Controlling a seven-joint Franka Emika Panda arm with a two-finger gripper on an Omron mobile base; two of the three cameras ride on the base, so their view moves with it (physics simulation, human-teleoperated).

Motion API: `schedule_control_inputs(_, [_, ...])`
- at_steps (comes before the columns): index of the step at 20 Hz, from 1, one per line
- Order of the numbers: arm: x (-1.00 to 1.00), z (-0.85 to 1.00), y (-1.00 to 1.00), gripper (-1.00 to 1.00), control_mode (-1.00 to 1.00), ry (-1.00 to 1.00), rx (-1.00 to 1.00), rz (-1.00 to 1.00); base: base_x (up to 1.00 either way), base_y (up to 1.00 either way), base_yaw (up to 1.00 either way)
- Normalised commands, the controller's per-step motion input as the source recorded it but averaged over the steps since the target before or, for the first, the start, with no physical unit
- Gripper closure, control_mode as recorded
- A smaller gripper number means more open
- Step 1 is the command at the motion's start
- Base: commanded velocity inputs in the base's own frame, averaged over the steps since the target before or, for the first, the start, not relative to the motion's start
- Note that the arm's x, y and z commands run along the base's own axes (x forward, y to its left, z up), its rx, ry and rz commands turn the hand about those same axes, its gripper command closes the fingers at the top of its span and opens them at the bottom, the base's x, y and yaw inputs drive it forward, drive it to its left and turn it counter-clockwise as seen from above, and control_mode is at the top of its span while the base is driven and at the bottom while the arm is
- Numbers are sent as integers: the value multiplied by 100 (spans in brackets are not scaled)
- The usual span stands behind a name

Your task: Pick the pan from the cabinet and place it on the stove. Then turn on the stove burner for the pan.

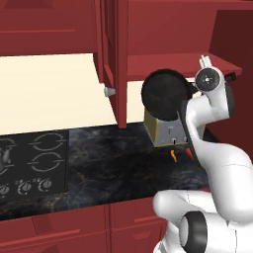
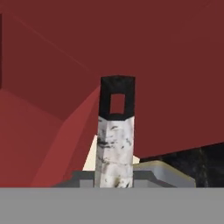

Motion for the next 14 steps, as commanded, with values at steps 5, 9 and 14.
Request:
schedule_control_inputs(5, [-37,-18,3,100,-100,0,0,0,0,0,0])
schedule_control_inputs(9, [-39,-18,1,100,-100,0,0,0,0,0,0])
schedule_control_inputs(14, [-39,-17,12,100,-100,1,0,1,0,0,0])
